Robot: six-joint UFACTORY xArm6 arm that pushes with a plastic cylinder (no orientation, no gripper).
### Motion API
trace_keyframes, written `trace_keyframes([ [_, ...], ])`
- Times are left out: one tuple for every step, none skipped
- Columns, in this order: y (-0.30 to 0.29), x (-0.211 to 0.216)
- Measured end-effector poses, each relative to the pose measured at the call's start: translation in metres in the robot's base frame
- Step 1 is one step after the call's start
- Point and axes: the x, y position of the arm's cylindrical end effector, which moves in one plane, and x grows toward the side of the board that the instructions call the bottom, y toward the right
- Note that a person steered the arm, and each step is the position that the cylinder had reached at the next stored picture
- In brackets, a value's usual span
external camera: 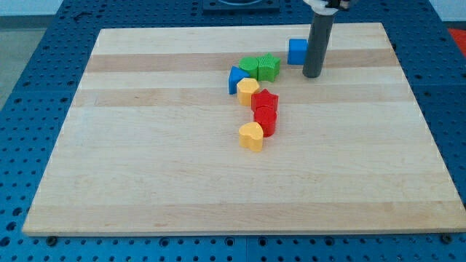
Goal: Slide green star closer to the blue triangle
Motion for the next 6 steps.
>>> trace_keyframes([
  [-0.025, 0.01],
  [-0.033, 0.005],
  [-0.064, 0.01],
  [-0.077, 0.013],
  [-0.089, 0.022],
  [-0.109, 0.033],
])
